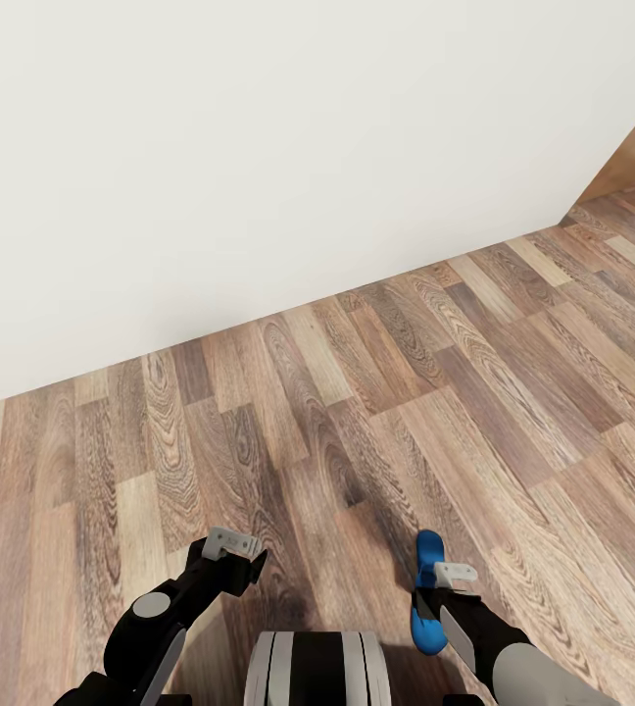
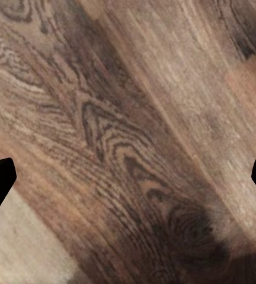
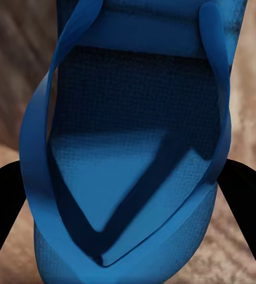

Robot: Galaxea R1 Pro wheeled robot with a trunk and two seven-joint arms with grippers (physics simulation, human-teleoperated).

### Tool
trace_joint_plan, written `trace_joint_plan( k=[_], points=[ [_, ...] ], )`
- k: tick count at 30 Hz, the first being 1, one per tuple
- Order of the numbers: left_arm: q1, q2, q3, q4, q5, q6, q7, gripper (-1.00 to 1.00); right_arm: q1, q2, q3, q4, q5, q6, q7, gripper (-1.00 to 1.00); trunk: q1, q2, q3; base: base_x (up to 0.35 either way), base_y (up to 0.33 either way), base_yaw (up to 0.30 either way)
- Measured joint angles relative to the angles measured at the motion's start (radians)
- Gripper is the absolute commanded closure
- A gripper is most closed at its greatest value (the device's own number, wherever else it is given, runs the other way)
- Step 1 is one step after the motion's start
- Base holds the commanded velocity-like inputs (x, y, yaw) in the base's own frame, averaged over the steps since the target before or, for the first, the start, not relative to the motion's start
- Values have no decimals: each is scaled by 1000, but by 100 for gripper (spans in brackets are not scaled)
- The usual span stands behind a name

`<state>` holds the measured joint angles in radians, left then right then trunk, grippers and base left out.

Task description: In the bedroom, move the book from the bed onto either nightstand, and place the two sandals side by side next to the bed.

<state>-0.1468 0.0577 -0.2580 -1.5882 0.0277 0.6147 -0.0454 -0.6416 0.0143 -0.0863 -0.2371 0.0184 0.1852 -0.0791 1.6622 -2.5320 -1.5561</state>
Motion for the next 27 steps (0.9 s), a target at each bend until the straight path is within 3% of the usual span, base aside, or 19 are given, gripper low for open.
trace_joint_plan(
  k=[2,27],
  points=[
    [0,0,0,0,0,0,0,-100,0,0,0,0,0,0,0,100,0,0,0,0,0,0],
    [0,0,0,1,-9,-2,0,-100,0,-1,1,2,-3,-1,1,100,-11,6,97,0,0,0]
  ],
)
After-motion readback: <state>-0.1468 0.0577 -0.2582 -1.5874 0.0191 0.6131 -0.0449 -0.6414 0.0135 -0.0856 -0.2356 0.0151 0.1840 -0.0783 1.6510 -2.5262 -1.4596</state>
